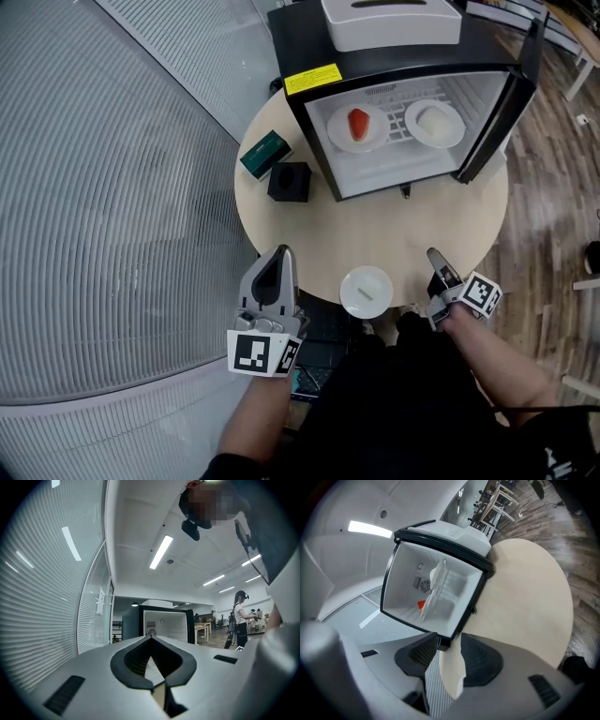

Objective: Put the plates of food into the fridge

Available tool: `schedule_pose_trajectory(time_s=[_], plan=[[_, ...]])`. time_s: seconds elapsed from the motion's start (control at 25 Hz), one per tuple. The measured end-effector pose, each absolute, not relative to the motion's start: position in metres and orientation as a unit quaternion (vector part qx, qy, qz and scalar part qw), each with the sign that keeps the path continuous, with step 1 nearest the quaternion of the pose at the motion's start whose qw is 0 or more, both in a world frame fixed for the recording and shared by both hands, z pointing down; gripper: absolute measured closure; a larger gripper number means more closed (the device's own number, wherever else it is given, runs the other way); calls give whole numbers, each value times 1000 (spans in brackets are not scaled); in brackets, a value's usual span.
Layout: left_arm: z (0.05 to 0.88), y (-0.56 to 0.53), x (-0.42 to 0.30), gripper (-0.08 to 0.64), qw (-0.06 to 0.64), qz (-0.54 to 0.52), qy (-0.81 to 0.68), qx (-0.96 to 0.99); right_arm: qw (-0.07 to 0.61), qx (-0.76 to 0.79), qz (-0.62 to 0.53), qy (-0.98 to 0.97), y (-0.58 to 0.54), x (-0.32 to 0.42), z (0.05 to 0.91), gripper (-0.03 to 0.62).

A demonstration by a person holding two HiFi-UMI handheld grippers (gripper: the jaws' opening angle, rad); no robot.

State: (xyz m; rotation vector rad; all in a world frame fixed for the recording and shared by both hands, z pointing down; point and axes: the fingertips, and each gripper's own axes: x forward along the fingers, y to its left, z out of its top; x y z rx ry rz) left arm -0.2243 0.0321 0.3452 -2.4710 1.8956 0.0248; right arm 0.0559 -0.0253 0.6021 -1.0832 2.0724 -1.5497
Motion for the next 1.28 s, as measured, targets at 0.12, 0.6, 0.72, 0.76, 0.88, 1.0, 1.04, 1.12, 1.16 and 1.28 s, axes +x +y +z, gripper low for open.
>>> schedule_pose_trajectory(time_s=[0.12,0.6,0.72,0.76,0.88,1.0,1.04,1.12,1.16,1.28], plan=[[352,43,-224,557,9,0,602,-798,119,-400,-562,715,15,50,633,434],[383,57,-226,557,-7,-33,579,-815,45,-336,-652,678,127,-29,697,434],[393,59,-224,557,-11,-41,571,-820,40,-338,-668,662,138,-36,713,434],[396,59,-225,557,-12,-44,571,-820,40,-339,-672,657,139,-38,718,434],[403,58,-231,557,-17,-52,572,-819,42,-341,-685,643,140,-45,731,434],[408,58,-235,557,-19,-59,572,-818,48,-344,-697,627,139,-54,743,434],[409,58,-237,557,-20,-62,573,-817,48,-344,-700,623,137,-58,747,434],[411,57,-239,557,-21,-67,573,-817,46,-343,-707,617,136,-65,752,434],[412,57,-240,557,-21,-70,572,-817,45,-342,-709,615,135,-69,755,434],[414,58,-244,557,-20,-75,573,-816,44,-340,-714,610,133,-76,761,434]])
